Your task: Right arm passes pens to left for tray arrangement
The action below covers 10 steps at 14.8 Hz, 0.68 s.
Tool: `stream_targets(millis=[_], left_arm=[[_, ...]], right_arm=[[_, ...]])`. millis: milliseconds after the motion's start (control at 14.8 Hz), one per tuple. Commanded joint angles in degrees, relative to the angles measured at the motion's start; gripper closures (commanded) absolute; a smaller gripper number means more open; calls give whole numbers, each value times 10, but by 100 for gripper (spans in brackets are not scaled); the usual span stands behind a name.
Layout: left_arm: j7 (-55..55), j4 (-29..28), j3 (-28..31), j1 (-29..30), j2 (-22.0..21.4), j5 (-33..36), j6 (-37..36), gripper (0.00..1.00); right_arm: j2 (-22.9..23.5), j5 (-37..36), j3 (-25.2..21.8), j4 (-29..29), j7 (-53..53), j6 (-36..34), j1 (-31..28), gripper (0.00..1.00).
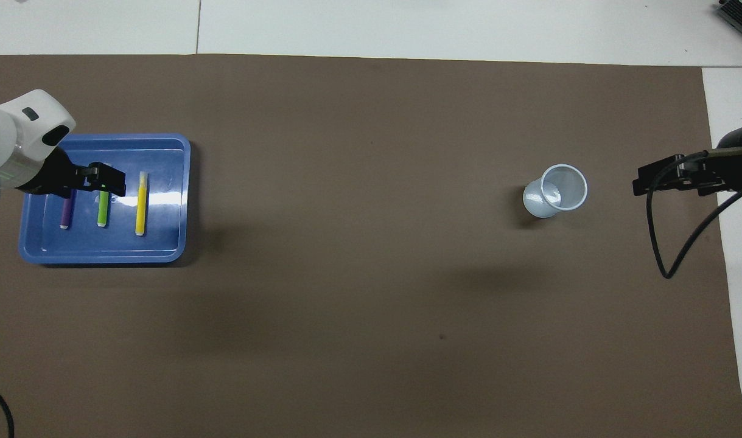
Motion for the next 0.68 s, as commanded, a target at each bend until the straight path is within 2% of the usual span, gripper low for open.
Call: stream_targets(millis=[0,135,203,406,609], left_arm=[[0,-9,0,5,-43,-7,-31,0],[-2,-14,2,8,-100,-7,-48,0],[-12,-11,3,7,-114,-7,-59,0],[-61,25,-1,-1,-121,-7,-97,0],[-63,83,-9,-13,-100,-6,-138,0]], right_arm=[[-14,-12,4,-16,-13,4,-4,0],[-14,-12,4,-16,-13,4,-4,0],[-14,-12,4,-16,-13,4,-5,0],[-14,-12,4,-16,-13,4,-5,0],[-14,-12,4,-16,-13,4,-5,0]])
